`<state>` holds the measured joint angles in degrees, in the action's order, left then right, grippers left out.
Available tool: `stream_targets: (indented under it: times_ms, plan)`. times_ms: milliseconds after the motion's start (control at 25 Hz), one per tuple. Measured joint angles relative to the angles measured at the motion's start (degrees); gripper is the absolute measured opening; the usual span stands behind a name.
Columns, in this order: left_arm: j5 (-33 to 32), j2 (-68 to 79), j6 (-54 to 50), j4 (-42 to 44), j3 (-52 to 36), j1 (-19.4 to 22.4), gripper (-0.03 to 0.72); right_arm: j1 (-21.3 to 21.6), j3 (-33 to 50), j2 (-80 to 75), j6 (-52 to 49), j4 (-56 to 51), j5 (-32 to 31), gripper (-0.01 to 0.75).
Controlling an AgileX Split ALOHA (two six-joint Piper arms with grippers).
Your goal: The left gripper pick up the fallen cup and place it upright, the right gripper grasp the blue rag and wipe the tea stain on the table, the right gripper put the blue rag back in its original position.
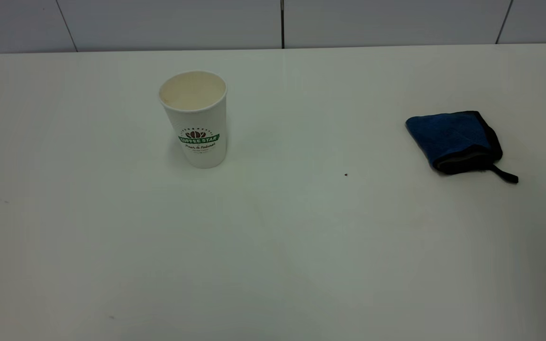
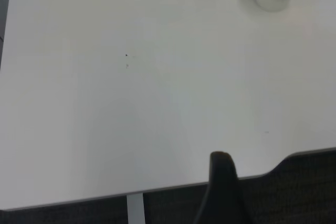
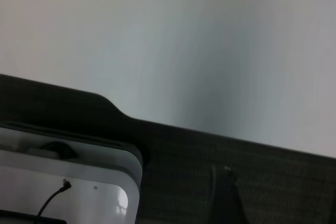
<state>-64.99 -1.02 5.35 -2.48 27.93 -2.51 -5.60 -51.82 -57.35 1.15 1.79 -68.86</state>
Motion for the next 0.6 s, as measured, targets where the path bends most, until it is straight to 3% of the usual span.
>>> stream_targets:
  times_ms: [120, 320, 600]
  plan:
    - [0.0, 0.0, 0.0, 0.0, 0.0, 0.0, 0.583, 2.2, 9.0, 11.9, -1.2, 0.0, 0.8, 0.557]
    - [0.0, 0.0, 0.0, 0.0, 0.0, 0.0, 0.583, 2.2, 21.4, 30.8, -3.3, -0.2, 1.5, 0.555]
    - [0.0, 0.0, 0.1, 0.0, 0.0, 0.0, 0.583, 2.2, 24.3, 45.4, -4.0, -0.2, 4.7, 0.553]
